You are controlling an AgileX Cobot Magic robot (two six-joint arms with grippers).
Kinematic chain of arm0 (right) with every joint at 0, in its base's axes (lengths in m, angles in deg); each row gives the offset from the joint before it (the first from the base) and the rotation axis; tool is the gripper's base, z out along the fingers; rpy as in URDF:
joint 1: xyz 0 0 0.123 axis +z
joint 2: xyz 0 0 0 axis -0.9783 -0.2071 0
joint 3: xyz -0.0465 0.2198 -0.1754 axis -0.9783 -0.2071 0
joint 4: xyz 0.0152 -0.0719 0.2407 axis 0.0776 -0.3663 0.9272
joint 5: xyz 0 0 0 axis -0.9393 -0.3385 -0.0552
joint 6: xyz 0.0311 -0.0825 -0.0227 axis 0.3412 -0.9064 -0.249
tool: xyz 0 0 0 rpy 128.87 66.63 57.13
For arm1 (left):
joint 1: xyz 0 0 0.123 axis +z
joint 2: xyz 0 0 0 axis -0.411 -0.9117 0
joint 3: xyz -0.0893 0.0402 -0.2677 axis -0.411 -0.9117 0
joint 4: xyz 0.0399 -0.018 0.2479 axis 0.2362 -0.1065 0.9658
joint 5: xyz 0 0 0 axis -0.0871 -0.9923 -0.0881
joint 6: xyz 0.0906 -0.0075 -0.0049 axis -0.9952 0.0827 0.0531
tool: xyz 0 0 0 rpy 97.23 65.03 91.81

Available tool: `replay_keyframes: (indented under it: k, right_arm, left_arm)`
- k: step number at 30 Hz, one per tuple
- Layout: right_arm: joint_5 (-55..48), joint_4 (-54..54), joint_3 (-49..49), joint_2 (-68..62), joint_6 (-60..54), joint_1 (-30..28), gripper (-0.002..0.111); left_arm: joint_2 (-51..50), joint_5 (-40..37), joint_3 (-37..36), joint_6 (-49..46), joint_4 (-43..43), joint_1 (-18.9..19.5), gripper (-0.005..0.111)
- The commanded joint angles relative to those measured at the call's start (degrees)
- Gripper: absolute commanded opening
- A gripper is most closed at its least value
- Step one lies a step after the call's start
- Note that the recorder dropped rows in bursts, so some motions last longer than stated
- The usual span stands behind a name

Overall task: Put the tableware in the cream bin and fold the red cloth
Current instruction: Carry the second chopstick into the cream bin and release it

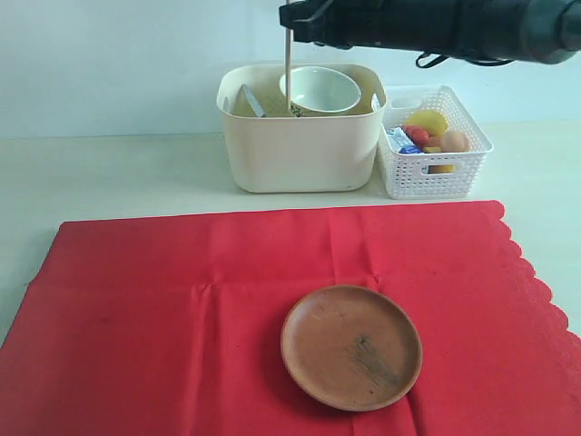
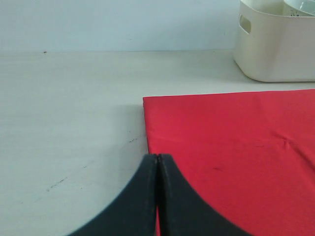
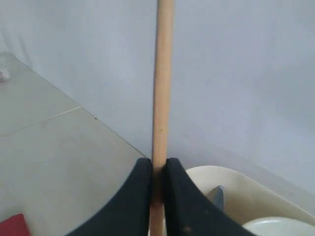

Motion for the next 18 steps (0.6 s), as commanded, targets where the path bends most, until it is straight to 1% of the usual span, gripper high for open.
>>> replay_keyframes:
  k: [1,3,6,8,11,13,16,18]
  right_arm:
    - [1.11,0.34,7.6,-7.05,-3.28,1.67,0.0]
    - [3.04,0.34,9.49,-9.14,-3.54,1.81,0.0]
    - [2.9,0.34,10.78,-11.41,-4.29,1.81,0.0]
    - [2.9,-1.36,10.91,-12.1,-4.29,1.81,0.004]
    - [3.64,-8.32,10.91,-12.25,-1.32,1.81,0.016]
    - [5.09,-12.21,10.91,-12.25,2.73,1.81,0.025]
    - [5.49,-16.82,10.91,-12.25,7.39,1.81,0.043]
    - [5.49,-19.09,10.91,-11.97,10.7,1.81,0.052]
  left_arm:
    - [0.34,0.55,-0.12,0.13,-0.23,-0.42,0.0]
    - [0.34,0.55,-0.12,0.13,-0.23,-0.42,0.0]
    - [0.34,0.55,-0.12,0.13,-0.23,-0.42,0.0]
    - [0.34,0.55,-0.12,0.13,-0.23,-0.42,0.0]
    - [0.34,0.55,-0.12,0.13,-0.23,-0.42,0.0]
    - [0.34,0.55,-0.12,0.13,-0.23,-0.42,0.0]
    - [0.34,0.55,-0.12,0.13,-0.23,-0.42,0.0]
    - [0.34,0.55,-0.12,0.13,-0.23,-0.42,0.0]
